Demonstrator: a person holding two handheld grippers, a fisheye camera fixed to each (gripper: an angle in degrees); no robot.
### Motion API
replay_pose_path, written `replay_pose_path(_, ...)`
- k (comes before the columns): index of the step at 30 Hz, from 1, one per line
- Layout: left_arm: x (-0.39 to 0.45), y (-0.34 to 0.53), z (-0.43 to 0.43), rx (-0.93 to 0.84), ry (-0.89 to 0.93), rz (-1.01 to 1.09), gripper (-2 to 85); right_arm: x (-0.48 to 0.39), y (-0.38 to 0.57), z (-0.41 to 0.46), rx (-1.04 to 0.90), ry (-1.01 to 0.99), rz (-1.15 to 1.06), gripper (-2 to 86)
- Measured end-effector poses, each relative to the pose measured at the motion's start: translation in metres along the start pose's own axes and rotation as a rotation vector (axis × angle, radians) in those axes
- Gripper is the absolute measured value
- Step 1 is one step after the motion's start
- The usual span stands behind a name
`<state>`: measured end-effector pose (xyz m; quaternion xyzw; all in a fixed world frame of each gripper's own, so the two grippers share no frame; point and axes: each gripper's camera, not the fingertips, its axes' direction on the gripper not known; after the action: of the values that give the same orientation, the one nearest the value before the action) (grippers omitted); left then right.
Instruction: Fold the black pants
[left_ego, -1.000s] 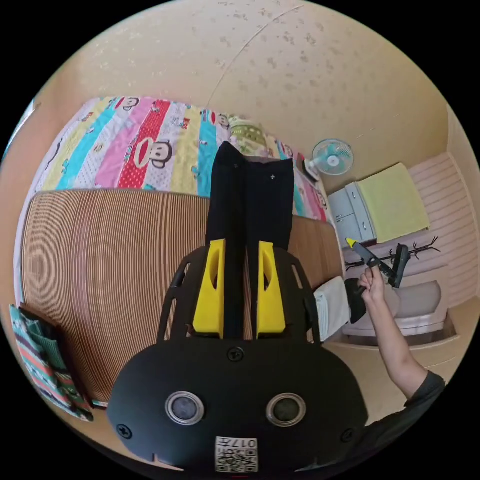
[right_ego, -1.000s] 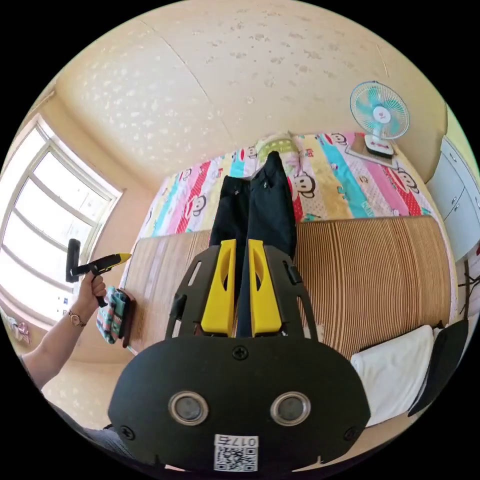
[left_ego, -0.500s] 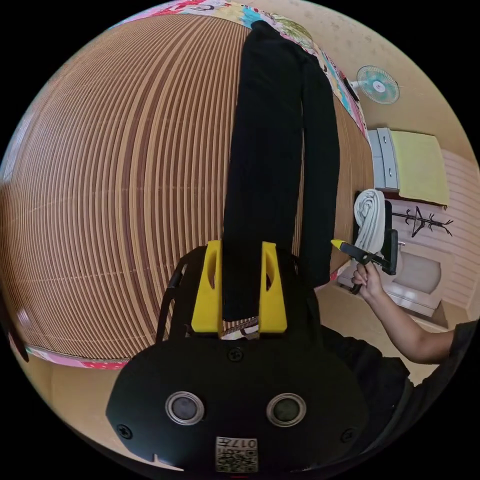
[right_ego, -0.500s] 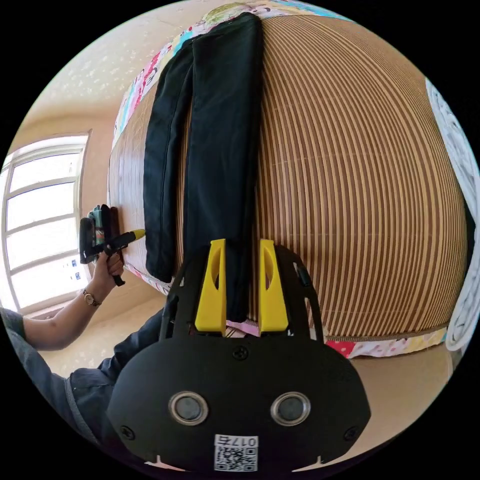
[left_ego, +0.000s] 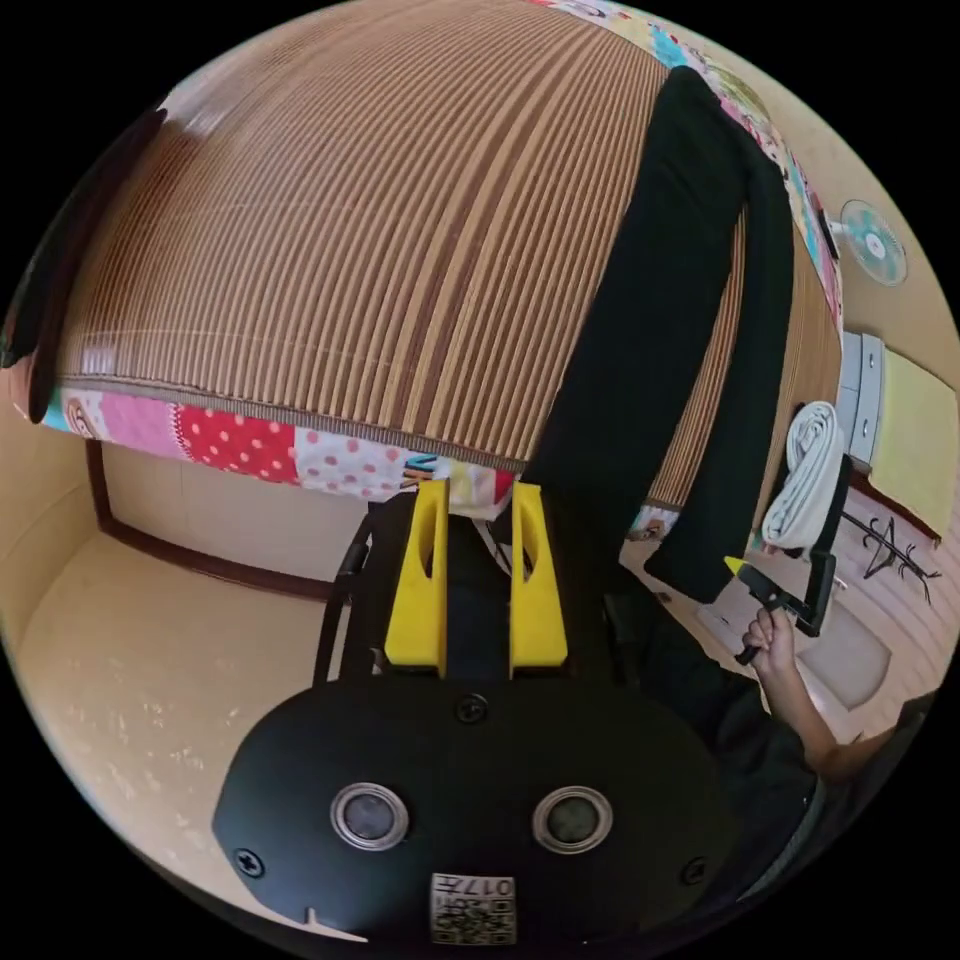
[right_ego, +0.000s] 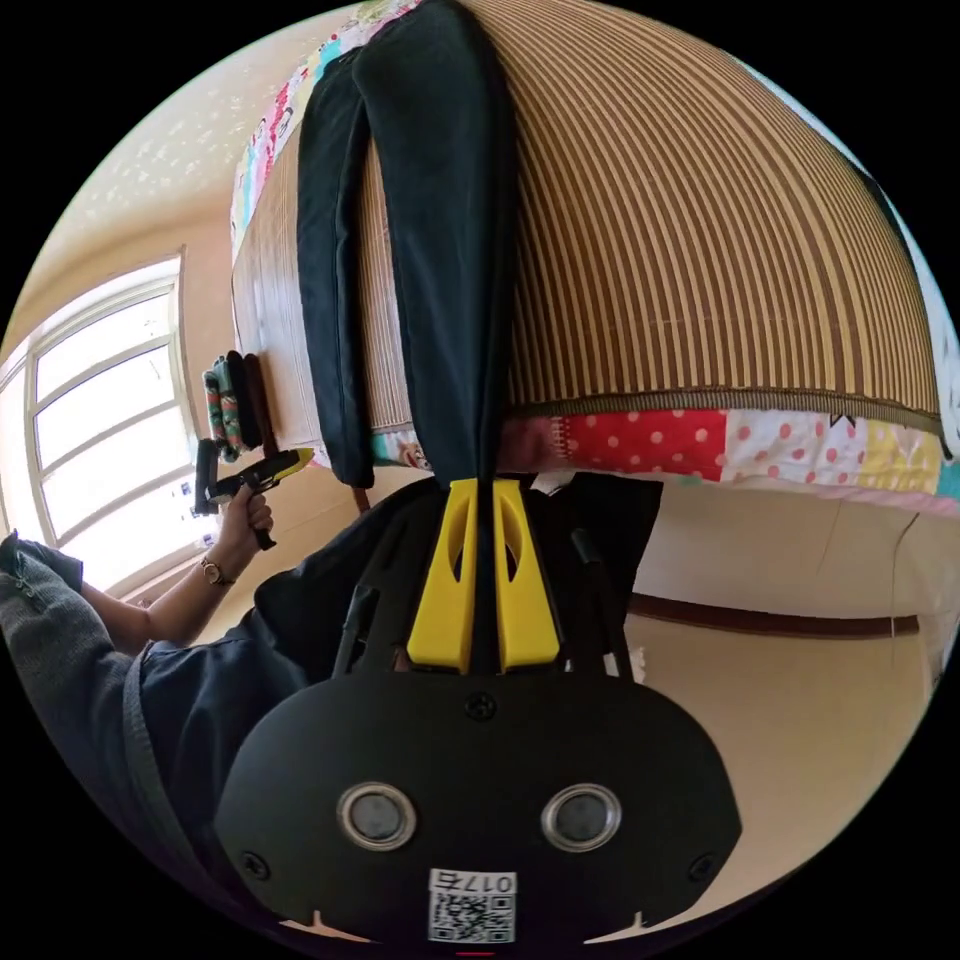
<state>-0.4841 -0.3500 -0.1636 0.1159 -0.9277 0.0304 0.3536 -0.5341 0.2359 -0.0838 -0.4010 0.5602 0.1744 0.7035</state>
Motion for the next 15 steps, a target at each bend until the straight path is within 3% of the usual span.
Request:
replay_pose_path(3,0.038,0.005,-0.039,0.153,0.093,0.108,11.9,-0.048,0.003,-0.032,0.011,0.106,-0.118,3.1)
replay_pose_path(7,0.171,-0.021,-0.046,0.028,0.276,0.503,18.3,-0.109,0.001,-0.054,0.029,0.127,-0.267,3.1)
replay_pose_path(9,0.225,-0.026,-0.041,-0.039,0.25,0.626,20.5,-0.143,-0.002,-0.058,0.018,0.16,-0.35,3.0)
replay_pose_path(12,0.287,-0.029,-0.021,-0.091,0.039,0.733,18.4,-0.168,-0.004,-0.072,0.035,0.102,-0.429,2.9)
replay_pose_path(14,0.307,-0.026,0.007,-0.15,-0.198,0.731,7.5,-0.172,-0.005,-0.084,0.03,0.029,-0.454,2.9)
replay_pose_path(15,0.307,-0.024,0.01,-0.138,-0.244,0.723,6.3,-0.169,-0.007,-0.091,-0.012,0.006,-0.476,2.8)
